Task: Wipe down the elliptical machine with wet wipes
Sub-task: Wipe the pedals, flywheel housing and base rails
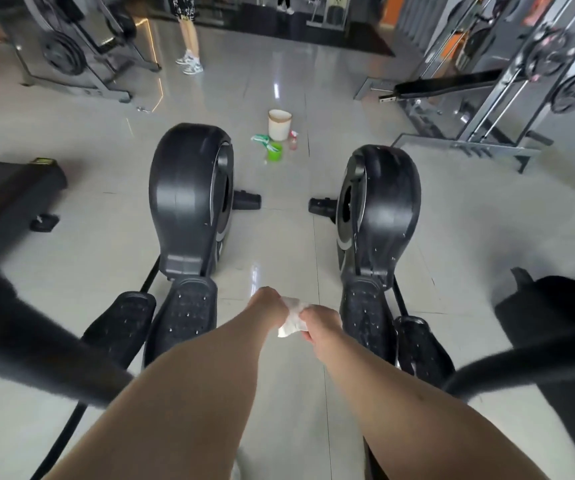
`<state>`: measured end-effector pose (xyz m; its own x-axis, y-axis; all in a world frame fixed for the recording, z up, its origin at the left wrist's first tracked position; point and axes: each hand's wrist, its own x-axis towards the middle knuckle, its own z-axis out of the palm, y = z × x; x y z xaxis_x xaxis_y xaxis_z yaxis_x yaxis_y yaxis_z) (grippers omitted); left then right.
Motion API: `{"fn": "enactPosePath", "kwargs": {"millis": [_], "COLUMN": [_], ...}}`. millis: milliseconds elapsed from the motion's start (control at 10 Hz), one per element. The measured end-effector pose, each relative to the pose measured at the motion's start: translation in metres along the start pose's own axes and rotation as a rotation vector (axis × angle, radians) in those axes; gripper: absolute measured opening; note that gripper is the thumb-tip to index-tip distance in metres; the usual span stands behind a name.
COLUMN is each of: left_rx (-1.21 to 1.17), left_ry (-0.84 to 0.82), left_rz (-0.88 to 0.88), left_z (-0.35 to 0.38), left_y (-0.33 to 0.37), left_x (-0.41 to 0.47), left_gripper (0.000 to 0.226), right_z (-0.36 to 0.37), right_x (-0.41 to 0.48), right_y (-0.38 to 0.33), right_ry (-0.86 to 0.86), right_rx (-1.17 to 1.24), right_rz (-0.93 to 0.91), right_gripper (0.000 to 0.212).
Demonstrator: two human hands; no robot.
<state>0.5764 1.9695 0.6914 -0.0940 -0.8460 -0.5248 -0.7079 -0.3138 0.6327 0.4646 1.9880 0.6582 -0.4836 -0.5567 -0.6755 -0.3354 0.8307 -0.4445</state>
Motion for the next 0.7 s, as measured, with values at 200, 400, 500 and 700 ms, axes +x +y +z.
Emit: {"fn": "enactPosePath", "kwargs": {"millis": [200,400,500,700], "left_rx": [0.018,-0.105,-0.033,0.027], "left_ry": [0.027,0.179,0.148,0.197], "left_rz": [-0.089,-0.092,-0.088,-0.115], "left_z": [-0.021,-0.051,-0.051,-0.066], "left_y": [0.032,0.072,0.081,0.064], "left_x": [0.042,0.064,0.071,0.097], "left_gripper": [0.041,0.033,0.035,0.032], "right_z": [-0.028,-0.043,-0.052,-0.053], "right_x": [-0.024,0.028,0.029,0.053], "right_y": [-0.079,-0.114,-0.13,-0.176], "right_ry": [-0.047,-0.007,-0.024,-0.161], "right_rx": [-0.169,0.074,0.042,-0.108], "right_rz": [-0.033,-0.179,-0.268,-0.366], "right_gripper": [0.027,0.035,0.034,0.037]}}
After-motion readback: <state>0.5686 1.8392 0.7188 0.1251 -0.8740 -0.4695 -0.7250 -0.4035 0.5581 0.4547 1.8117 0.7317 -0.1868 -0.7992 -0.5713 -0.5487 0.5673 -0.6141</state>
